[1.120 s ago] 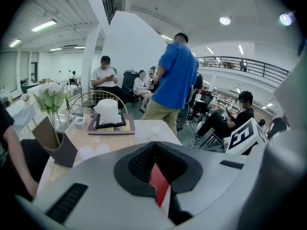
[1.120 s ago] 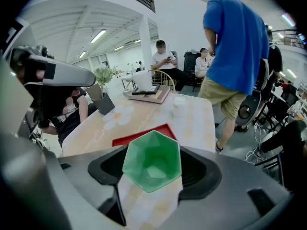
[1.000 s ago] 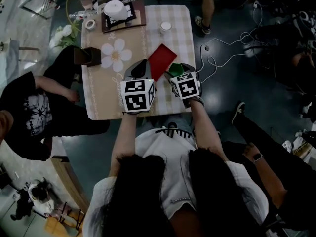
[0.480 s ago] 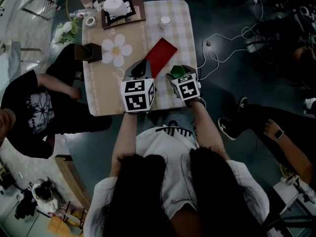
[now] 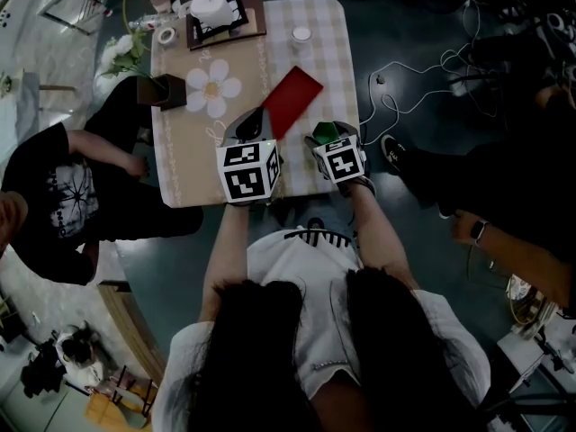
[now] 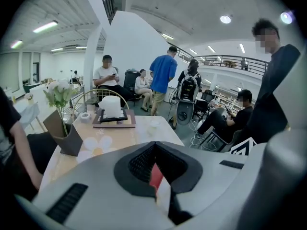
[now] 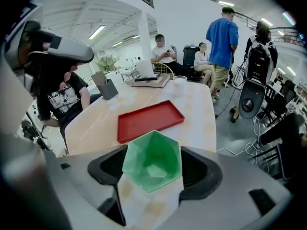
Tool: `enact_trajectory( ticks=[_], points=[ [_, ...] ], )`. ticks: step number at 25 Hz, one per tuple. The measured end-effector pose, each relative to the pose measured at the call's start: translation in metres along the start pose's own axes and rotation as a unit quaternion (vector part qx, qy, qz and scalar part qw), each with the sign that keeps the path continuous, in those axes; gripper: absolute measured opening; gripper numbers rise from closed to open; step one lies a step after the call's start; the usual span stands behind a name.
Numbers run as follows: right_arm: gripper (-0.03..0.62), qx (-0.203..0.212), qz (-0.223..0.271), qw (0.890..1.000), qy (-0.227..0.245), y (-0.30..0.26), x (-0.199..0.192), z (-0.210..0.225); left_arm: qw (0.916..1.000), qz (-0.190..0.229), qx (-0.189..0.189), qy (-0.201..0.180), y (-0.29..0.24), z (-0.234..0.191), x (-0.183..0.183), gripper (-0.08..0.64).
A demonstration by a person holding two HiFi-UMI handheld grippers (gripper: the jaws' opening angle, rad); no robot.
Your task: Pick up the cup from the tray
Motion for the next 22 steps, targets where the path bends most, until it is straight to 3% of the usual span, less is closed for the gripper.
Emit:
enact_trajectory(
  ticks=[8, 12, 22],
  points=[
    [0.334, 0.009, 0.035, 0.999, -0.02, 0.01, -0.002, 0.003, 1.0, 0.0, 0.001, 0.0, 0.005, 0.003, -0.003, 0.008],
    [0.377, 0.004, 0.067, 0.998, -0.017, 0.026, 0.008, 0.004, 1.0, 0.005, -0.001, 0.001, 0.008, 0.005, -0.003, 0.008],
    [0.376, 0.011, 0.181, 0.983, 0.008, 0.098, 0.06, -0.013, 0.9994, 0.028, -0.019, 0.004, 0.025, 0.014, -0.004, 0.008]
  ],
)
Point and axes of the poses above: the fingertips, and each gripper's own axes: y backward along the fingers, z to its right, x out of its top, the point moved 8 cm from there along y, backward along the fingers, and after that the axes turned 2 degrees about z, right-handed, at the moved point
